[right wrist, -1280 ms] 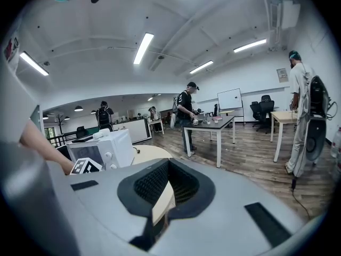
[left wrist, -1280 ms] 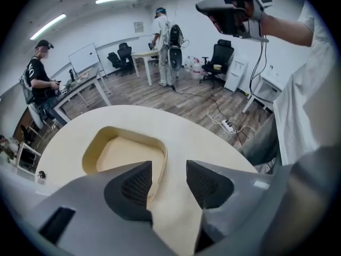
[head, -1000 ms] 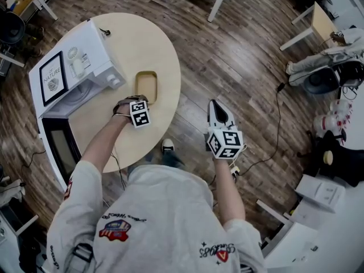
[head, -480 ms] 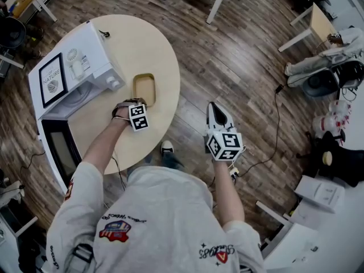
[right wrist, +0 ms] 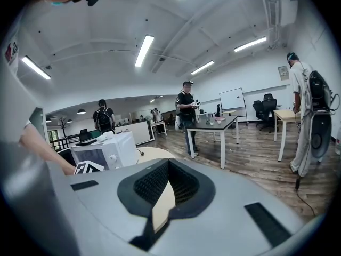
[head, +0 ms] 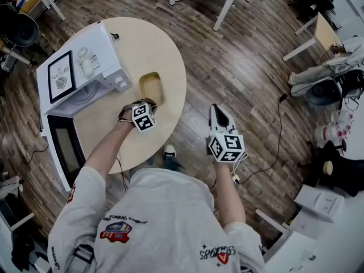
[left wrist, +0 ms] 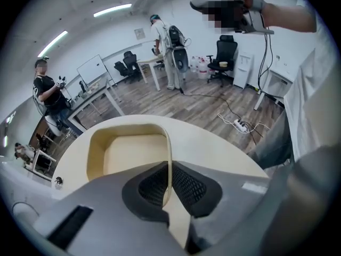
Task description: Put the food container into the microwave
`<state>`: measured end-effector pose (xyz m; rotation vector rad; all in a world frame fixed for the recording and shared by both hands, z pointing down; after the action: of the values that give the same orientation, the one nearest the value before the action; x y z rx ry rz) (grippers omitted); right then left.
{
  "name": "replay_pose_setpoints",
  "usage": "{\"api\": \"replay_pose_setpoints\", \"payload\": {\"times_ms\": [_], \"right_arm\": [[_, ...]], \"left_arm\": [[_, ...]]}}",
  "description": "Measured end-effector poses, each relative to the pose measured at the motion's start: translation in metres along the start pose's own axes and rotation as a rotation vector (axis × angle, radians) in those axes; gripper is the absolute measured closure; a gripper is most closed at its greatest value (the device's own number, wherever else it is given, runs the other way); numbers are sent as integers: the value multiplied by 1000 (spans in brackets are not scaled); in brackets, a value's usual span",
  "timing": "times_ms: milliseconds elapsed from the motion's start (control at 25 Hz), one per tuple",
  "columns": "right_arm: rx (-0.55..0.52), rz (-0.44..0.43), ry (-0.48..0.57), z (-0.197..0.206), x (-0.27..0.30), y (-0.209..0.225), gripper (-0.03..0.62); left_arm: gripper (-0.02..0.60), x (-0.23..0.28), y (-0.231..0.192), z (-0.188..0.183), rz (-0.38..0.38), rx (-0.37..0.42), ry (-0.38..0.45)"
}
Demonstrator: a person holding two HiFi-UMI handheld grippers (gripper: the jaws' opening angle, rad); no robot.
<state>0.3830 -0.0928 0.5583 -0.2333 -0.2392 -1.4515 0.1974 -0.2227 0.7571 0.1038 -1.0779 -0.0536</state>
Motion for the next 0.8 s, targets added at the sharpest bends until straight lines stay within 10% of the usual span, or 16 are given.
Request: {"api": "replay_pose_setpoints", "payload": {"times_ms": [480, 800], "right_arm": [[-35, -92, 43, -23, 22, -35, 592], [-67, -179, 69, -44, 31, -64, 592]], "left_arm": [[566, -73, -6, -48, -1, -286, 329], [566, -102, 4, -39, -3, -351, 353]]}}
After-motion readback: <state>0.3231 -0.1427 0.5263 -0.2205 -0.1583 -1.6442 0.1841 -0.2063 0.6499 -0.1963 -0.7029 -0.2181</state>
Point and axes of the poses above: the fingertips, and each gripper's own axes: x forward along the fingers, y to its right, z out of its underside, the point moved 2 cm from there along -x, backward along the fingers, and after that the axes turned 11 degrees about -x, right-handed, at the moved point
